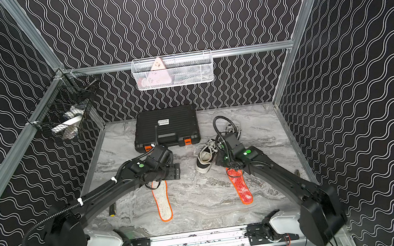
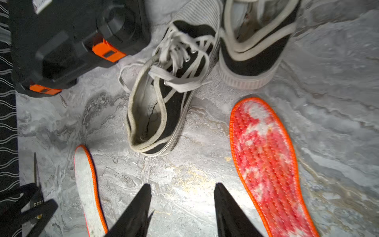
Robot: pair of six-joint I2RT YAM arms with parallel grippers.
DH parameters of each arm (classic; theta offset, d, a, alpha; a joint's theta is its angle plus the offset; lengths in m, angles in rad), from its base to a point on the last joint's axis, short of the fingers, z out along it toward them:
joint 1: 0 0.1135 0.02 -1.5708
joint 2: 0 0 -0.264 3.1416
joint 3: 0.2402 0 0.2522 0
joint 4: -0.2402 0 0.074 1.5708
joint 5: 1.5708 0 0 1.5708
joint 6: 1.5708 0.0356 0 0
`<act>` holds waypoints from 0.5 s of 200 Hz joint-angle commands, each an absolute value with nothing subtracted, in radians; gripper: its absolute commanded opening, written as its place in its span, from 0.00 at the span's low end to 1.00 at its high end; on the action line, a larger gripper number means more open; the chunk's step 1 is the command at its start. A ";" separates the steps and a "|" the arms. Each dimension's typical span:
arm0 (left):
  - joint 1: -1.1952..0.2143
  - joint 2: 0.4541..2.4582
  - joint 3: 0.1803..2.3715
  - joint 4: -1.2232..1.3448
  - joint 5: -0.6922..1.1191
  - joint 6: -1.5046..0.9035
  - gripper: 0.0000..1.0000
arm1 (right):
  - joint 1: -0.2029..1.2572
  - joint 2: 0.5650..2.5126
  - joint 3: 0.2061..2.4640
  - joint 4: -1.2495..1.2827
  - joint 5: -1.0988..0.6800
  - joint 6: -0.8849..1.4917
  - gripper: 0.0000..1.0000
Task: Insert the insole into the shoe
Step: Move the shoe to the center of the board.
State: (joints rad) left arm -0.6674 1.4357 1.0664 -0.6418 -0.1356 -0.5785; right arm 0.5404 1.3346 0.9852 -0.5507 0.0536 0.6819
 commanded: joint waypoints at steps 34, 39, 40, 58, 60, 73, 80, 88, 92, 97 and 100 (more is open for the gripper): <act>-0.708 1.445 1.098 -0.735 -0.177 -0.631 0.91 | 0.579 1.553 1.093 -0.587 0.122 0.710 0.56; -0.707 1.443 1.103 -0.738 -0.176 -0.627 0.92 | 0.580 1.571 1.098 -0.575 0.120 0.707 0.56; -0.707 1.442 1.104 -0.739 -0.176 -0.626 0.92 | 0.580 1.574 1.099 -0.572 0.121 0.707 0.56; -0.708 1.441 1.122 -0.754 -0.181 -0.620 0.92 | 0.580 1.645 1.126 -0.552 0.152 0.710 0.56; -0.707 1.442 1.125 -0.758 -0.181 -0.618 0.92 | 0.581 1.652 1.126 -0.553 0.154 0.709 0.56; -0.708 1.445 1.143 -0.773 -0.183 -0.612 0.92 | 0.580 1.698 1.176 -0.546 0.172 0.697 0.57; -0.707 1.445 1.148 -0.774 -0.181 -0.609 0.92 | 0.580 1.714 1.191 -0.538 0.170 0.690 0.57; -0.708 1.445 1.153 -0.774 -0.181 -0.608 0.92 | 0.580 1.730 1.206 -0.529 0.169 0.685 0.57; -0.708 1.444 1.156 -0.776 -0.182 -0.609 0.92 | 0.580 1.737 1.214 -0.530 0.169 0.684 0.57; -0.708 1.446 1.160 -0.780 -0.181 -0.608 0.92 | 0.580 1.743 1.225 -0.535 0.168 0.685 0.57; -0.707 1.447 1.162 -0.783 -0.182 -0.608 0.92 | 0.580 1.744 1.233 -0.539 0.168 0.683 0.57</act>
State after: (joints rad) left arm -0.7074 1.4433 1.1435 -0.7429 -0.1612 -0.6041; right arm 0.5800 1.7161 1.1877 -0.5507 0.1387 0.6952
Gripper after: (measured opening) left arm 0.919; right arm 0.569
